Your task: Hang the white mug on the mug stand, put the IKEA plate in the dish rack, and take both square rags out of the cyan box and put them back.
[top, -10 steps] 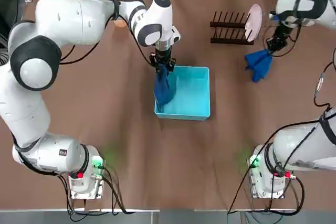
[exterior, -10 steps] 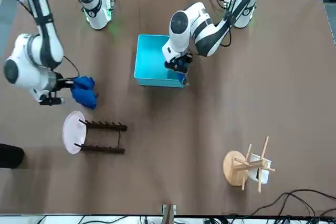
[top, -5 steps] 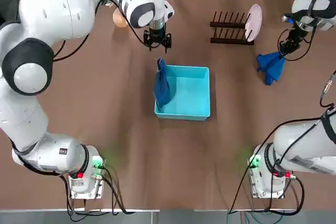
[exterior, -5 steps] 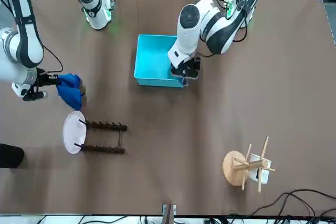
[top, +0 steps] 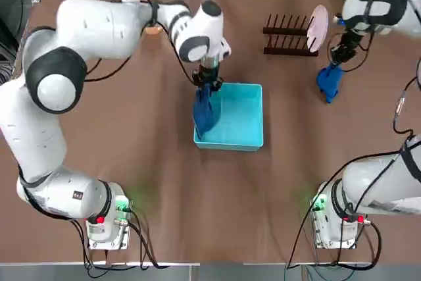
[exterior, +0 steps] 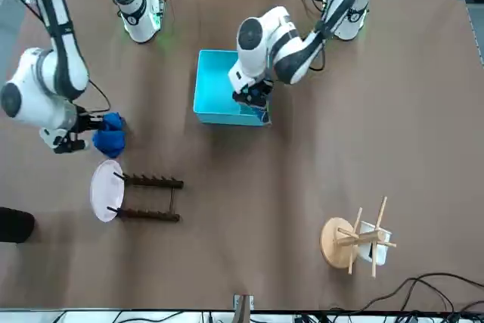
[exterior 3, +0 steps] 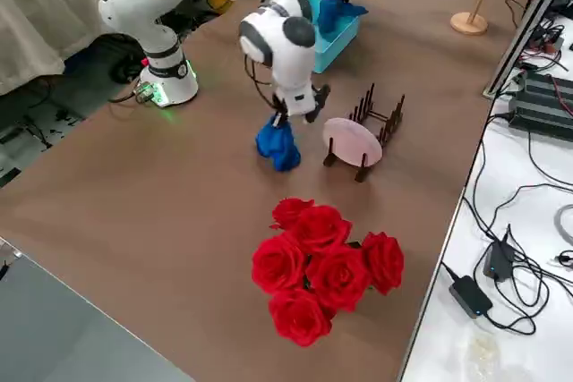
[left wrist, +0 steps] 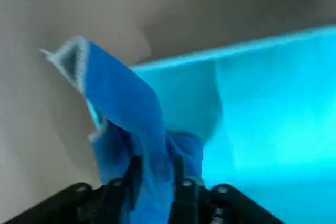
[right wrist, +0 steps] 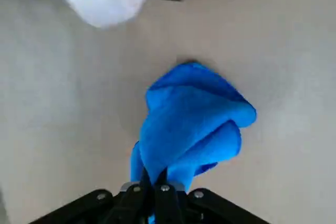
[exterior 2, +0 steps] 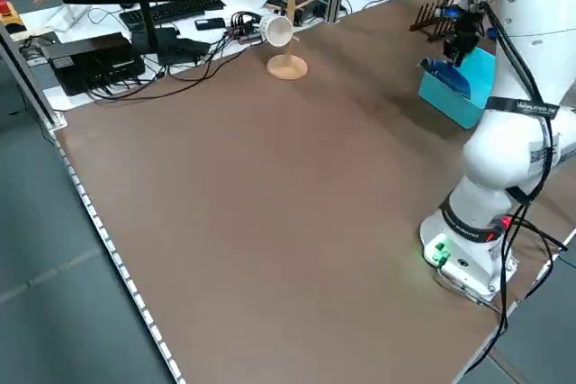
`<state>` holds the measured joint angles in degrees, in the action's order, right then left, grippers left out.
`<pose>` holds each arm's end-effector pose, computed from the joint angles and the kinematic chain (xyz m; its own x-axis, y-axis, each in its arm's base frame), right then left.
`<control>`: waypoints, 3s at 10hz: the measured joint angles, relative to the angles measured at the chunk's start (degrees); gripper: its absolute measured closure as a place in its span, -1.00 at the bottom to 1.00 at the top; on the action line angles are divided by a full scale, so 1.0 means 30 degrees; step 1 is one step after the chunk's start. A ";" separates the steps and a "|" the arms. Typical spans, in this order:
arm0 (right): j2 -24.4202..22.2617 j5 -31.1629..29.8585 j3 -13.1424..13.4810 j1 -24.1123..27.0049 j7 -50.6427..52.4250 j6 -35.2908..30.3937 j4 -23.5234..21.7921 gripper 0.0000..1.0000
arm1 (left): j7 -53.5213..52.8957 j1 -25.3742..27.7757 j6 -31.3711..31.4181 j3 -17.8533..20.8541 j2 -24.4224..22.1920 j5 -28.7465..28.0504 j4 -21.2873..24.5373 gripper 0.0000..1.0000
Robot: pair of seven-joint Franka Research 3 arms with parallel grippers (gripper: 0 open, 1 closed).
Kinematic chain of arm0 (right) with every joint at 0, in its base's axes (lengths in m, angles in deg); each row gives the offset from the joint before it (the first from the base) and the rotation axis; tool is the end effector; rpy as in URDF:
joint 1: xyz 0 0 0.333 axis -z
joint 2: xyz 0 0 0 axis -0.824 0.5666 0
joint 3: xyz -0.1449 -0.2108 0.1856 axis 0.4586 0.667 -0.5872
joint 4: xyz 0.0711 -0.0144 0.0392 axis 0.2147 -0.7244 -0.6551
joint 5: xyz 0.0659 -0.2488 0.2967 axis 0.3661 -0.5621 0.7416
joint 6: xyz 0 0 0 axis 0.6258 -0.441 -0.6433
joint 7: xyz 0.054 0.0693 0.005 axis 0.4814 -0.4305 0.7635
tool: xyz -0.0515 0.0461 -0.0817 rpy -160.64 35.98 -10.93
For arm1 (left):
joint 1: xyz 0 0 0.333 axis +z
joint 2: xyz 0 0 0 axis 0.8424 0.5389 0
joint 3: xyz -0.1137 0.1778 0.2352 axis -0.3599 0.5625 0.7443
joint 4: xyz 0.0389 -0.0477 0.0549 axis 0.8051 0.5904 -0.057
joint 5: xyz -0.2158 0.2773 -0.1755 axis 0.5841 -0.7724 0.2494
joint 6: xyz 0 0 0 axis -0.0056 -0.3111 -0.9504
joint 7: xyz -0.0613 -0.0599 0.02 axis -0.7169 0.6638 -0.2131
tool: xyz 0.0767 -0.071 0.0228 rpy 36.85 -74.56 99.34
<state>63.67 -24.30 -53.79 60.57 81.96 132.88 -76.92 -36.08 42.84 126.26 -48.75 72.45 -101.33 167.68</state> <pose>0.5162 -0.0447 0.2838 0.9724 0.0646 -0.2243 0.0427 -0.9940 -0.1011 0.3669 -0.4984 0.2948 0.9466 -0.2717 -0.1737 -0.2859 -0.9562 -0.0624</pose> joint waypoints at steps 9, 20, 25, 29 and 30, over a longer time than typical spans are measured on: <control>-0.1959 0.0673 -0.0116 -0.3843 -0.5409 -0.4013 0.1113 0.94 | 0.3589 -0.3065 0.0177 0.1060 0.2190 -0.2188 -0.1916 0.43; -0.3356 0.2257 -0.0208 -0.9744 -1.3716 -0.8302 0.5230 0.94 | -0.8780 0.0733 -0.3770 0.9537 -0.8418 0.4612 -0.3288 -1.00; -0.3045 0.2297 -0.0223 -1.3602 -1.7473 -0.5345 0.3555 0.94 | -1.5267 0.1492 -0.6297 1.5091 -1.1547 0.6545 -0.3155 -1.00; -0.3040 0.2299 -0.0218 -1.5369 -1.9313 -0.5193 0.3461 0.94 | -1.7857 0.2879 -0.6465 1.5138 -1.1605 0.6548 -0.2926 -1.00; -0.3040 0.2299 -0.0215 -1.5718 -1.9574 -0.5129 0.3455 0.94 | -1.8045 0.3047 -0.6463 1.5157 -1.1497 0.6548 -0.2912 -1.00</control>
<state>54.55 -17.40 -54.44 13.42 23.24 117.49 -66.55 -90.22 51.98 106.87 -3.28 37.96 -81.69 158.95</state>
